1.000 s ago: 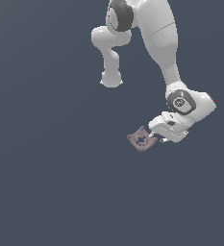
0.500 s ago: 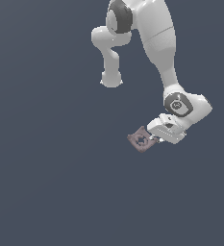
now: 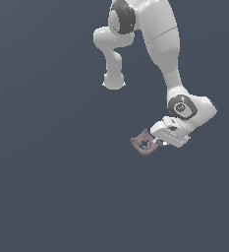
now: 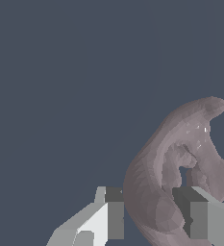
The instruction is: Pick up the object and move it to a goal position.
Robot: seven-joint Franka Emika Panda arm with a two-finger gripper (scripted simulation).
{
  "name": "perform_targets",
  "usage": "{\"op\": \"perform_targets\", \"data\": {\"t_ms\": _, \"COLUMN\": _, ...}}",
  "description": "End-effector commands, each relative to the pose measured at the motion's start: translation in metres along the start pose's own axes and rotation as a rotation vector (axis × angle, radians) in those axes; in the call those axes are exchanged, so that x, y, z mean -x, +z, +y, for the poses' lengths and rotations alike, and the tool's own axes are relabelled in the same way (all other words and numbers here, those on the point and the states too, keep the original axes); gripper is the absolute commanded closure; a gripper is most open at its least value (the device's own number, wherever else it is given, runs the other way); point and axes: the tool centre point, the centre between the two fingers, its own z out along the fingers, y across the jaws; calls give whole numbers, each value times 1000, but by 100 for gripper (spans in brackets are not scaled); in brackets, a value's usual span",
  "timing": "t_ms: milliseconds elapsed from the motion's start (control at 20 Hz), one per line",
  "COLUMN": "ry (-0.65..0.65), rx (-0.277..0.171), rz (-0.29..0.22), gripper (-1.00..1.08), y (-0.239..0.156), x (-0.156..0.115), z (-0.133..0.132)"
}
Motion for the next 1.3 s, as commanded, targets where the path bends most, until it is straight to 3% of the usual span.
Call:
{"op": "perform_targets", "data": {"t_ms": 0, "ry": 1, "rx": 1, "rz": -1, "gripper": 108, "y": 4, "x": -2, "z": 5}}
{"op": "perform_targets", "data": {"t_ms": 450, "ry": 1, "rx": 4, "rz": -2, "gripper": 108, "y": 37, "x": -19, "z": 57}}
{"op": "perform_targets", "data": {"t_ms": 1250, "ry": 3, "rx": 10, "rz": -5, "gripper": 108, "y": 141, "x": -76, "z": 221}}
